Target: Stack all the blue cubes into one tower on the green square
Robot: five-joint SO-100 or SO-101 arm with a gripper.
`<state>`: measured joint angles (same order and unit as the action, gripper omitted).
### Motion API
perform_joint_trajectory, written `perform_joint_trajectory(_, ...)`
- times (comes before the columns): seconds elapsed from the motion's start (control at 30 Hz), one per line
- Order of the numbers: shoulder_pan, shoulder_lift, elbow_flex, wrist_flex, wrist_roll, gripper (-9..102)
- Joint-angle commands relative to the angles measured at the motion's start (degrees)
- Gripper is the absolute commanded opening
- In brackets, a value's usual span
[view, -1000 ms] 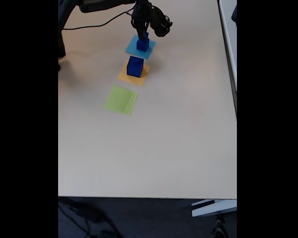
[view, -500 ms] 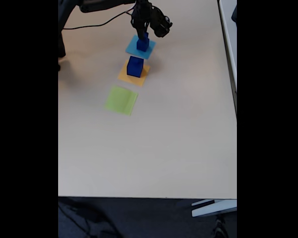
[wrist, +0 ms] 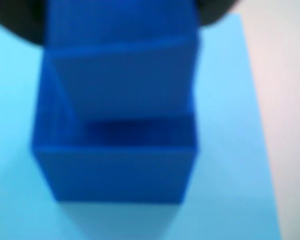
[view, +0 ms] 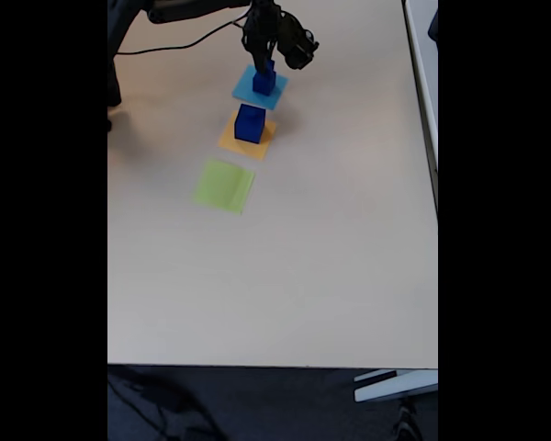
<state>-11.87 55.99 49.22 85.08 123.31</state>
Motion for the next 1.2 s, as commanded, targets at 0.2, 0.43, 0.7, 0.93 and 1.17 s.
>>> perform_joint_trajectory(0.2,-0.4,0.6,-1.6,0.5,1.1,5)
perform_joint_trajectory(0.43,-0.5,0.6,-1.5,0.6,1.2,6)
perform_joint_trajectory(0.7,-0.5,0.7,-1.5,1.1,1.4,6)
perform_joint_trajectory(0.93,-0.5,0.7,-1.5,1.1,1.3,8)
perform_joint_trajectory(1.17,-0.5,0.4,-1.5,1.0,1.3,10)
